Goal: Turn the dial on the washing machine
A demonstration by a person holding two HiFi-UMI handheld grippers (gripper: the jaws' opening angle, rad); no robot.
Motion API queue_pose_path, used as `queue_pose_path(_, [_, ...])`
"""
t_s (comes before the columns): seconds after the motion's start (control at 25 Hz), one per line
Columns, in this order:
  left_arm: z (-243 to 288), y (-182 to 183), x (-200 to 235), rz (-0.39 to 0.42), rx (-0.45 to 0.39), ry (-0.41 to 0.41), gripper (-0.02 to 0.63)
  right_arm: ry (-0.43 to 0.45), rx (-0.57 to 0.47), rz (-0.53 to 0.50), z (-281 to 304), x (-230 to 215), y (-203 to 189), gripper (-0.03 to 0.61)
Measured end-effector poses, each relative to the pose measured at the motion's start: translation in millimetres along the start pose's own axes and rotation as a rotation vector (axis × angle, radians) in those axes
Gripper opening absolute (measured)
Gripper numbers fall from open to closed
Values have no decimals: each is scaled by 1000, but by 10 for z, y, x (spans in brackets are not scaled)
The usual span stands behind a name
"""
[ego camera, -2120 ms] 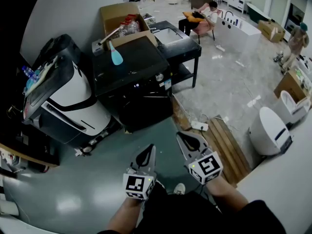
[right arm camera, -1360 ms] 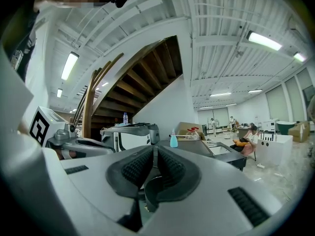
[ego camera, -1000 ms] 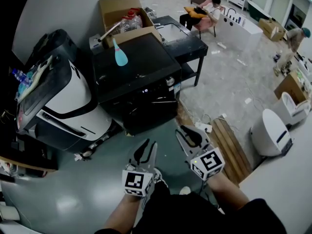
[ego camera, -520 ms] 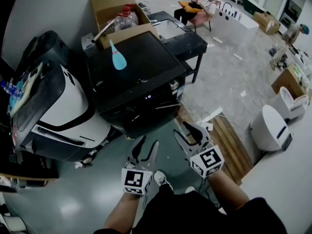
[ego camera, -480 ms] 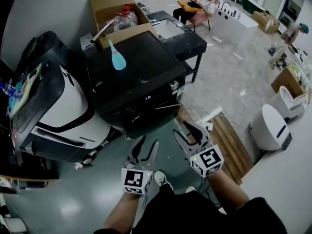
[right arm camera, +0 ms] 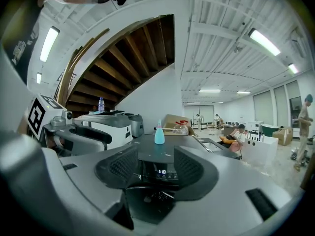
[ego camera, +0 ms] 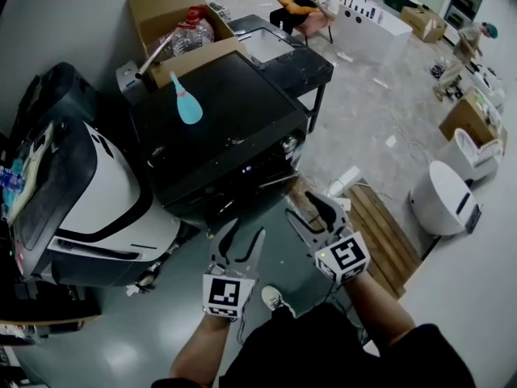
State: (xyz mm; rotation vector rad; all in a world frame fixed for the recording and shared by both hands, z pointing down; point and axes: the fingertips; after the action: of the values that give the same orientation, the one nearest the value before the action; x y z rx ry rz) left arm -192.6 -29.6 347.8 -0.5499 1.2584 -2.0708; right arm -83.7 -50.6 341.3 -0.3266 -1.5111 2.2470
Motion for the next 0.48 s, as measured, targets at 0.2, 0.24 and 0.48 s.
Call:
queue_pose_path(0.2, [79,36,64,-1,-12,-9,187,-33,49,20,93,-79,-54,235])
queue_pose_path(0.24, [98,35,58,0,-11,-13,187,-40,54,19,105,-107,-64,236])
queue_pose_path(0.48, [223,37,12,-13,-9,-12,187,-47,58,-16,214,-294,-107,236])
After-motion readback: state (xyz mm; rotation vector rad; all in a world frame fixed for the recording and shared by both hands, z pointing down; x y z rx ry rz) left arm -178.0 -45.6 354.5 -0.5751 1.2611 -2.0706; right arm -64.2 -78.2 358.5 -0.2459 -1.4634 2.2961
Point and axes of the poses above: the fingertips, and each gripper's own axes: z forward along the fingers, x to its left, y out of its top, and after that the axes turned 14 degrees about x, right-handed
